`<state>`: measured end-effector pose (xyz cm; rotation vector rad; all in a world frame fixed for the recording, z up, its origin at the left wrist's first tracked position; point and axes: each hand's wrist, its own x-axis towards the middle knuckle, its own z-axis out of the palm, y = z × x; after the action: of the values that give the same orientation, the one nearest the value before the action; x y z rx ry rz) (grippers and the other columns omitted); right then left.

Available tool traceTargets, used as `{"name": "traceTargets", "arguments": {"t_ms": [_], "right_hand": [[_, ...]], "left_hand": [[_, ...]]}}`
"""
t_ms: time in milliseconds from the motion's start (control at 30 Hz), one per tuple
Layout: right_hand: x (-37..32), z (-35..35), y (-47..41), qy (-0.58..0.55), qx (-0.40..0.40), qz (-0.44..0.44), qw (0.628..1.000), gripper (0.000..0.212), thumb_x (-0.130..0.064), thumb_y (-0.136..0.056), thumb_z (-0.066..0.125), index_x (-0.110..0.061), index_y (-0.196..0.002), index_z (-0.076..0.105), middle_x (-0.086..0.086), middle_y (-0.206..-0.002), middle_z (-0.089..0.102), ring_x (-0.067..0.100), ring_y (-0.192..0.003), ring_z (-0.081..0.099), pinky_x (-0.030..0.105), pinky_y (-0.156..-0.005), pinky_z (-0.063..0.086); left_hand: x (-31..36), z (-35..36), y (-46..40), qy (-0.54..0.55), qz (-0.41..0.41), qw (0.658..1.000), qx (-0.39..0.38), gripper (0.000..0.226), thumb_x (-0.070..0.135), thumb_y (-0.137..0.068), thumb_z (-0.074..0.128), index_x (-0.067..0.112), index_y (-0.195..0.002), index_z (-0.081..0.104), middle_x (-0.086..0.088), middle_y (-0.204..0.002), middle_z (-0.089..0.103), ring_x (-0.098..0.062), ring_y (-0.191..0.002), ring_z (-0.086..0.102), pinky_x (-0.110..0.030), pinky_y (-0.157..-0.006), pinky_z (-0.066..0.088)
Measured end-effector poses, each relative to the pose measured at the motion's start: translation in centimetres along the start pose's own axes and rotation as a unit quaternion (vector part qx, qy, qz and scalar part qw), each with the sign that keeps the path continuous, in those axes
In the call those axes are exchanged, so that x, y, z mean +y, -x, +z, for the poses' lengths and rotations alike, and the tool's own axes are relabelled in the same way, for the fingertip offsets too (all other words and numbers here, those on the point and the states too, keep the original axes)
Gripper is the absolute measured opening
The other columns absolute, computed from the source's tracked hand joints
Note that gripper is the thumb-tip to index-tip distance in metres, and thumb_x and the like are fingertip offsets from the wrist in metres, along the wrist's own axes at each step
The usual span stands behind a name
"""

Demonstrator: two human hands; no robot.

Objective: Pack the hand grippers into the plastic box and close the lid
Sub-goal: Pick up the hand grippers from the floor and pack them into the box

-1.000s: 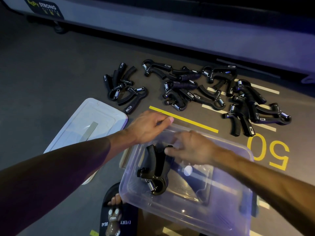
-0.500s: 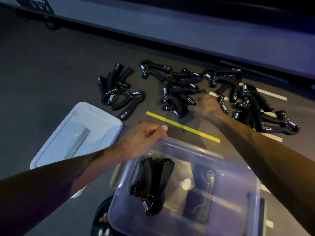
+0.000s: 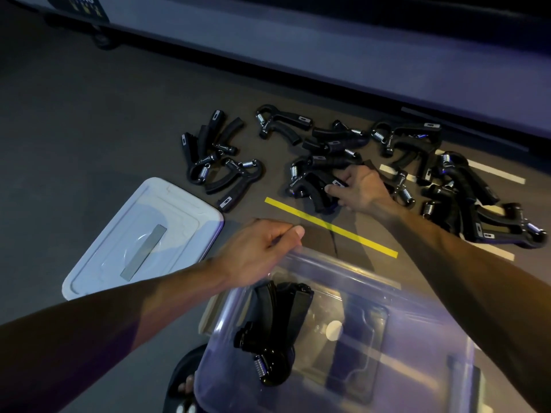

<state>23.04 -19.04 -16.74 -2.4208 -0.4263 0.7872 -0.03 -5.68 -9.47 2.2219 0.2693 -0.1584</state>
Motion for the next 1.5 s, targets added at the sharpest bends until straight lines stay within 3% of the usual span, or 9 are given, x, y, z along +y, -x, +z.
{"name": "traceTargets", "arguments": {"t_ms": [233,400,500,633,867,1000,1167,1333,1500], "right_hand": [[-3.1,-4.2,6.8,-0.237,0.057,-0.033,0.969,0.024,-0.023,-0.087,0.075,-0.005,-0.097,0.063,0.011,-0.078,0.071,0.010,-0.053,0.068,0.030,-0.056,0.059],[-4.5,-7.9,12.5,-0.370,-0.011,-0.066,0.927,0.014,-0.016,-0.090,0.071,-0.008,-0.097,0.061,0.015,-0.079,0.071,0.021,-0.063,0.066,0.034,-0.061,0.060],[-4.7,-8.7,15.4,-0.367,-0.040,-0.079,0.926,0.006,-0.018,-0.091,0.069,-0.014,-0.095,0.066,0.014,-0.084,0.074,0.017,-0.063,0.066,0.028,-0.060,0.058],[-4.6,-9.0,18.0,-0.367,-0.066,-0.091,0.923,0.007,-0.022,-0.094,0.064,-0.018,-0.098,0.067,0.013,-0.092,0.074,0.009,-0.062,0.064,0.017,-0.058,0.053],[-2.3,-10.1,20.7,-0.432,-0.175,-0.121,0.876,0.034,-0.015,-0.075,0.072,-0.013,-0.109,0.068,0.004,-0.078,0.063,0.012,-0.067,0.057,0.020,-0.059,0.050],[-1.8,-10.2,22.5,-0.425,-0.257,-0.144,0.856,0.028,-0.003,-0.068,0.074,-0.012,-0.094,0.069,0.012,-0.098,0.063,0.016,-0.072,0.064,0.024,-0.066,0.057],[-1.6,-9.3,22.9,-0.384,-0.324,-0.170,0.848,0.027,0.014,-0.078,0.060,-0.009,-0.091,0.066,0.016,-0.119,0.062,0.020,-0.073,0.061,0.027,-0.072,0.055],[-1.1,-8.4,22.6,-0.367,-0.277,-0.130,0.878,0.041,-0.002,-0.087,0.067,-0.005,-0.126,0.059,0.015,-0.118,0.067,0.024,-0.095,0.066,0.035,-0.085,0.058],[-1.3,-6.1,22.6,-0.385,-0.135,-0.059,0.911,0.030,-0.009,-0.080,0.073,0.001,-0.107,0.064,0.017,-0.091,0.072,0.025,-0.080,0.070,0.035,-0.074,0.063]], "left_hand": [[0.5,0.1,0.0,-0.018,-0.026,0.999,0.011,0.041,0.043,-0.106,0.042,0.018,-0.085,0.069,0.006,-0.068,0.061,0.000,-0.064,0.052,-0.025,-0.066,0.041],[0.8,-1.1,-0.8,0.140,-0.103,0.978,0.116,0.037,0.069,-0.088,0.043,0.041,-0.093,0.066,0.014,-0.088,0.074,-0.011,-0.080,0.065,-0.035,-0.085,0.050],[2.1,-2.9,-1.0,0.209,-0.068,0.964,0.150,0.033,0.057,-0.096,0.050,0.029,-0.088,0.066,0.003,-0.079,0.068,-0.007,-0.066,0.061,-0.032,-0.074,0.049],[4.7,-3.2,0.9,0.235,-0.031,0.967,0.096,0.049,0.034,-0.106,0.046,-0.010,-0.095,0.064,-0.009,-0.063,0.056,-0.006,-0.051,0.056,-0.019,-0.054,0.044],[6.0,-4.1,4.1,0.378,-0.136,0.913,-0.075,0.061,0.065,-0.093,0.039,0.015,-0.115,0.067,-0.013,-0.077,0.061,-0.019,-0.062,0.052,-0.029,-0.061,0.045],[6.7,-4.0,5.3,0.339,-0.174,0.895,-0.233,0.060,0.061,-0.097,0.036,0.016,-0.129,0.060,-0.011,-0.086,0.069,-0.019,-0.066,0.061,-0.030,-0.066,0.054],[6.0,-2.6,5.8,0.321,-0.157,0.901,-0.247,0.036,0.040,-0.096,0.056,0.013,-0.120,0.062,-0.006,-0.092,0.065,-0.014,-0.075,0.061,-0.029,-0.069,0.055],[4.6,-2.7,6.2,0.309,-0.160,0.903,-0.251,0.016,0.026,-0.095,0.062,0.017,-0.106,0.054,-0.012,-0.091,0.067,-0.021,-0.081,0.066,-0.033,-0.076,0.060],[4.2,-2.4,6.8,0.296,-0.160,0.911,-0.238,0.011,0.014,-0.095,0.064,0.013,-0.098,0.054,-0.004,-0.080,0.069,-0.018,-0.078,0.067,-0.037,-0.081,0.062]]}}
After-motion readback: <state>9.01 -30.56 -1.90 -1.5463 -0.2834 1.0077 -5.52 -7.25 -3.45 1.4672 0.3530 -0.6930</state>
